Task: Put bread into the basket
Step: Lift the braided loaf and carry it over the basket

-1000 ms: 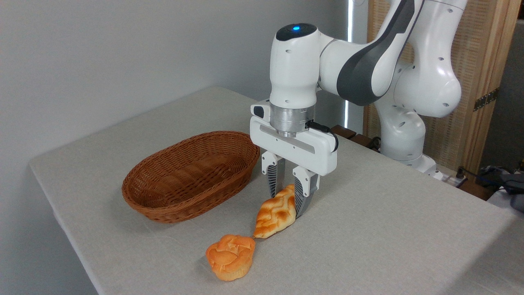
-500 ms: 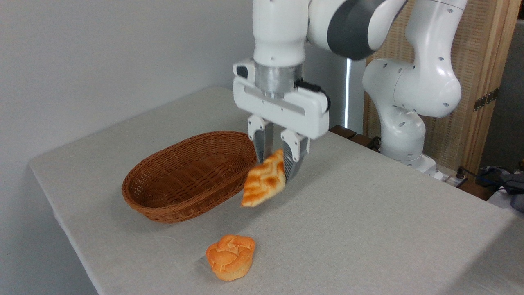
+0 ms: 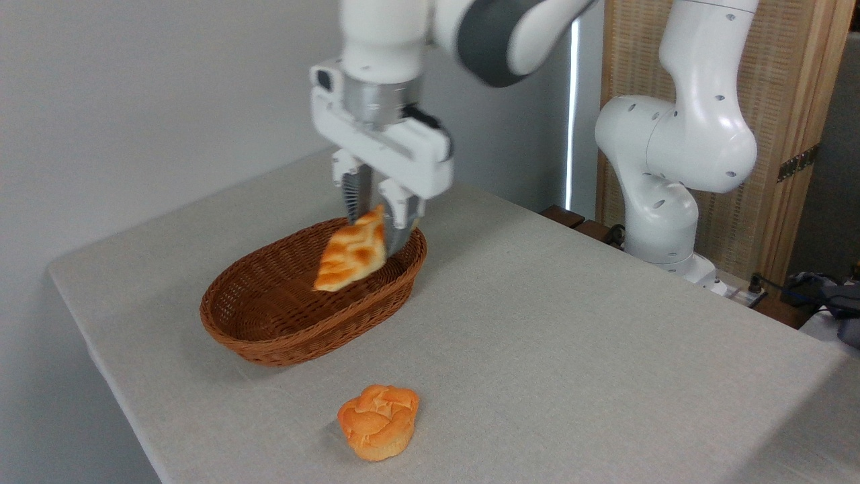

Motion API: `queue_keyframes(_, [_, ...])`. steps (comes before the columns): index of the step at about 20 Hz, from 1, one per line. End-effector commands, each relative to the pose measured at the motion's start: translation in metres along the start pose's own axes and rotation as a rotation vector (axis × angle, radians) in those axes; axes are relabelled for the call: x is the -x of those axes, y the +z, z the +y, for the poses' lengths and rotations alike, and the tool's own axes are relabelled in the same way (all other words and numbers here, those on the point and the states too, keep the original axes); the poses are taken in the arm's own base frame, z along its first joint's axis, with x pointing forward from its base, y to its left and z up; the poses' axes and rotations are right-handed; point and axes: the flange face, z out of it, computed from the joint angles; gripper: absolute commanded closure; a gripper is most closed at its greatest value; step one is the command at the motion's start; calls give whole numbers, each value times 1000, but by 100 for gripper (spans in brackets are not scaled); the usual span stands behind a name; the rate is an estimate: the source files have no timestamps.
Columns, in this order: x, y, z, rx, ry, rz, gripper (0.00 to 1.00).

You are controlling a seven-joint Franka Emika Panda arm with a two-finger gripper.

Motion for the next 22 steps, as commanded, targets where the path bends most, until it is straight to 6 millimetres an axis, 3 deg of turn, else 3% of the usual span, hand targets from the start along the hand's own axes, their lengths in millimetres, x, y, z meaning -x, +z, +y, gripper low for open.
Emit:
queue_keyframes(1, [-81, 32, -6, 15, -61, -17, 45])
queue_keyframes(3, [-106, 45, 0, 19, -61, -19, 45])
queue_keyframes(6, [-124, 66, 9, -14, -61, 0, 44])
queue_keyframes(9, [-126, 77, 13, -33, -54, -17, 33])
queue_keyframes(10, [-126, 78, 13, -33, -55, -19, 24])
queue_keyframes(14, [-124, 80, 13, -31, -51, -29, 2])
queue_keyframes(22, [-121, 84, 15, -17, -45, -67, 0])
